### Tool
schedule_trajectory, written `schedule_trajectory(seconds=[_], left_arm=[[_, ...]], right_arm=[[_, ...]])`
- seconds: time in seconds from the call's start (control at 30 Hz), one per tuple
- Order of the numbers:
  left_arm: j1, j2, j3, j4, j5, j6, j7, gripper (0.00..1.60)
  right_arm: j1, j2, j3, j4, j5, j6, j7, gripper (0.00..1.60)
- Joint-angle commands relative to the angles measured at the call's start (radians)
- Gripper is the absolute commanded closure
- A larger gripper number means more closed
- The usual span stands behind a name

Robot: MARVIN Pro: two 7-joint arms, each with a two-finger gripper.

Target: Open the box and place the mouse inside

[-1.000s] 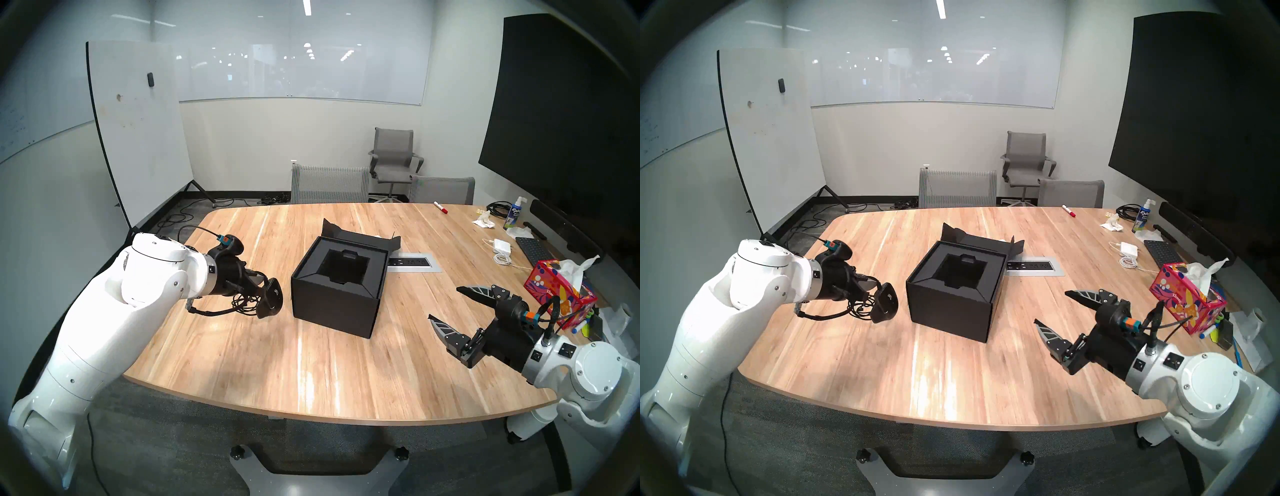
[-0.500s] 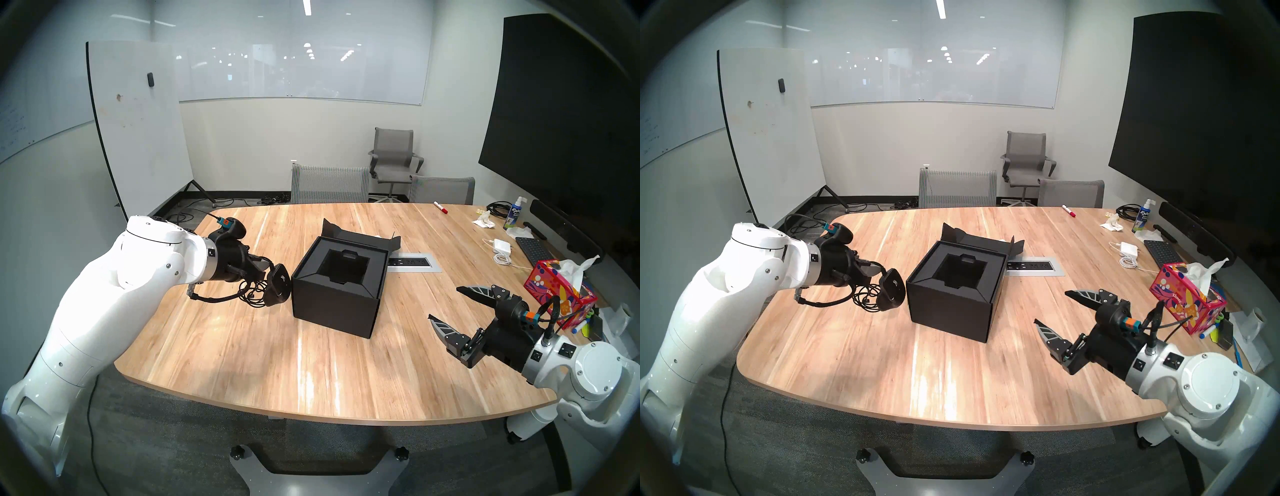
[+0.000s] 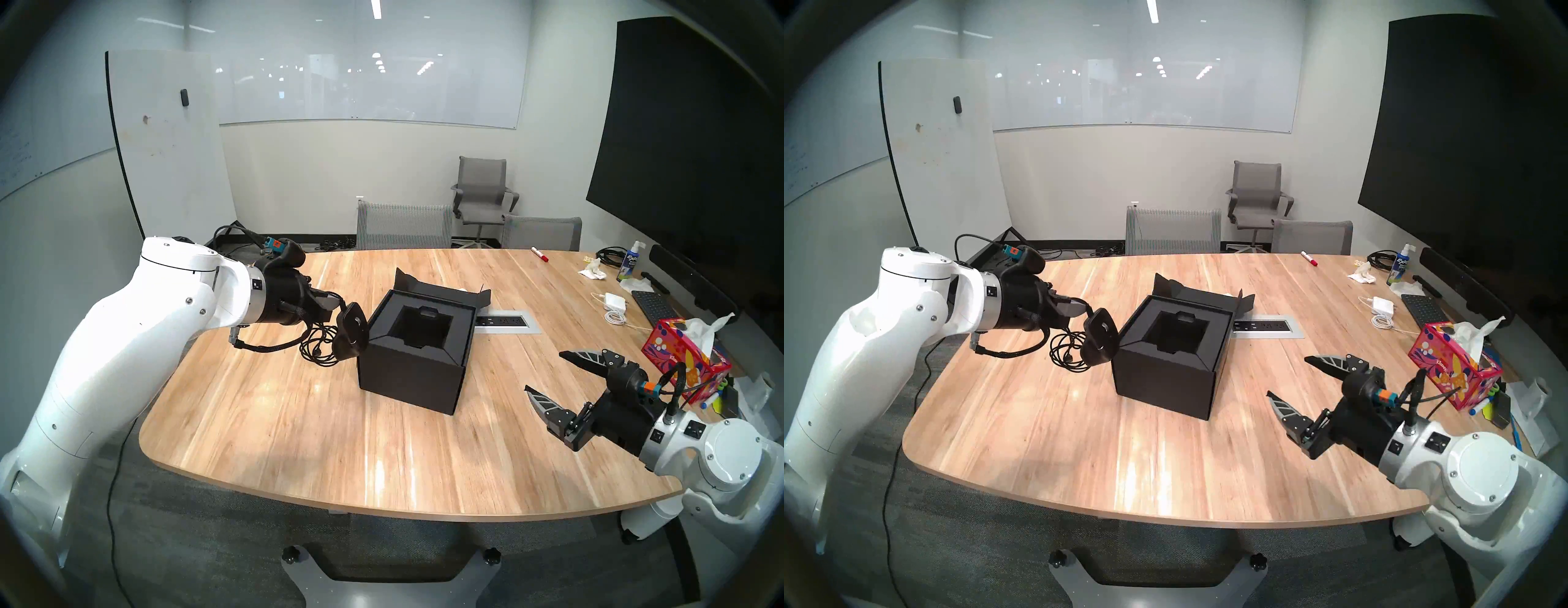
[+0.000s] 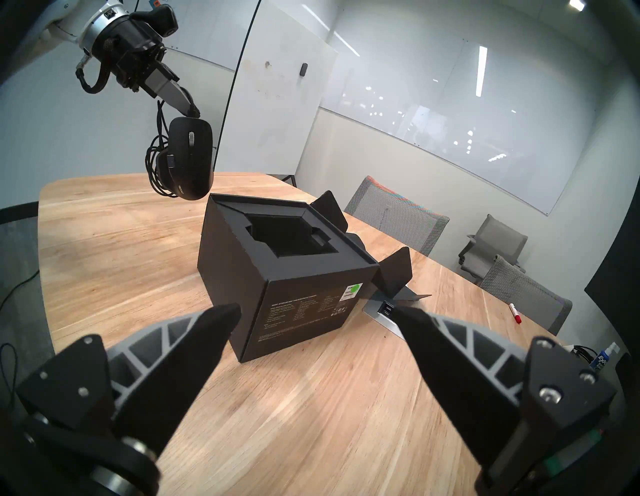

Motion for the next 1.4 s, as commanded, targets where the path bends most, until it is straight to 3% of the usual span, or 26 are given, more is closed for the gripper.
schedule_trajectory(seconds=[0.0, 0.57, 0.87, 1.37], left_arm=[[-0.07, 0.031, 0.015, -0.045, -0.09, -0.003, 0.066, 1.6], [-0.183, 0.036, 0.078, -0.148, -0.316, -0.003, 0.26, 1.6], [-0.242, 0.022, 0.15, -0.184, -0.452, -0.003, 0.421, 1.6], [-0.378, -0.115, 0.28, -0.166, -0.615, -0.003, 0.697, 1.6]], right_arm=[[0.004, 0.002, 0.004, -0.011, -0.002, -0.004, 0.001, 0.0], [0.005, 0.003, 0.004, -0.011, -0.002, -0.003, 0.001, 0.0], [0.005, 0.002, 0.004, -0.011, -0.002, -0.003, 0.001, 0.0], [0.005, 0.003, 0.004, -0.011, -0.002, -0.003, 0.001, 0.0]])
